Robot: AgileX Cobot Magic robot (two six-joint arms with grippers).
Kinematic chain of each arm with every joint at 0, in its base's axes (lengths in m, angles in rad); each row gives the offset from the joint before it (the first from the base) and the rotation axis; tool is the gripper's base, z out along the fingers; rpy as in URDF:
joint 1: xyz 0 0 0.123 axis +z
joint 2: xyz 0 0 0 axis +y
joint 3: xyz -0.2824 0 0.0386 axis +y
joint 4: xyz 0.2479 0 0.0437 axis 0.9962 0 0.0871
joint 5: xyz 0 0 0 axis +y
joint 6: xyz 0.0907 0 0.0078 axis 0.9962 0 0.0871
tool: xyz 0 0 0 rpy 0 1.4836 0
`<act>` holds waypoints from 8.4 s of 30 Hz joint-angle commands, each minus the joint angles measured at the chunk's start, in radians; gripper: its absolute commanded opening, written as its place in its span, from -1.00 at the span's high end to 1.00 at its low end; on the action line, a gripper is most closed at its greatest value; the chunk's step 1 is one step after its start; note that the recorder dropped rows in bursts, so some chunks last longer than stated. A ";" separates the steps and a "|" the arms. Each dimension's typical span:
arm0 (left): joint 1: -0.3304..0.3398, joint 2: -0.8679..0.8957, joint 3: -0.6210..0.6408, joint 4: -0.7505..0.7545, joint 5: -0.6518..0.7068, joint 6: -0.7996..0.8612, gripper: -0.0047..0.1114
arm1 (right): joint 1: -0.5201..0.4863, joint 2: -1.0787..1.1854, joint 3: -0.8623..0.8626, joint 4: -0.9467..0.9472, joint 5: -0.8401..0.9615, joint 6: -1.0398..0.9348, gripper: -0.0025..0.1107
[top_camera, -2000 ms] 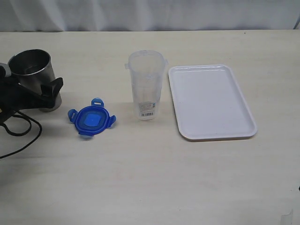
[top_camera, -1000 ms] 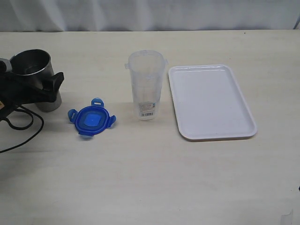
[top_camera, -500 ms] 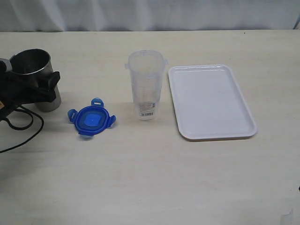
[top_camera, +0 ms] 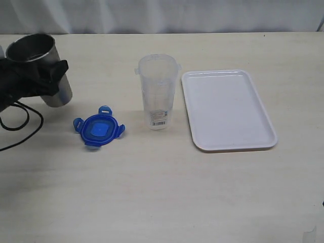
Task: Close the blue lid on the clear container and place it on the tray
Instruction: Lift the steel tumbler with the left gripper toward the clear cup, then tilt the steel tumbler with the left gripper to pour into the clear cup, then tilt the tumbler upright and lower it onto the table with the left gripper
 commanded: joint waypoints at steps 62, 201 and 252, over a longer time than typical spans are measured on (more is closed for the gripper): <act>-0.433 -0.095 -0.456 0.147 0.423 0.132 0.92 | -0.004 -0.005 0.002 0.005 -0.002 0.001 0.88; -0.341 0.086 -0.480 -0.147 0.323 0.079 0.92 | -0.004 -0.005 0.002 0.005 -0.002 0.001 0.88; -0.246 0.498 -0.883 -0.174 0.359 0.022 0.86 | -0.004 -0.005 0.002 0.005 -0.002 0.001 0.88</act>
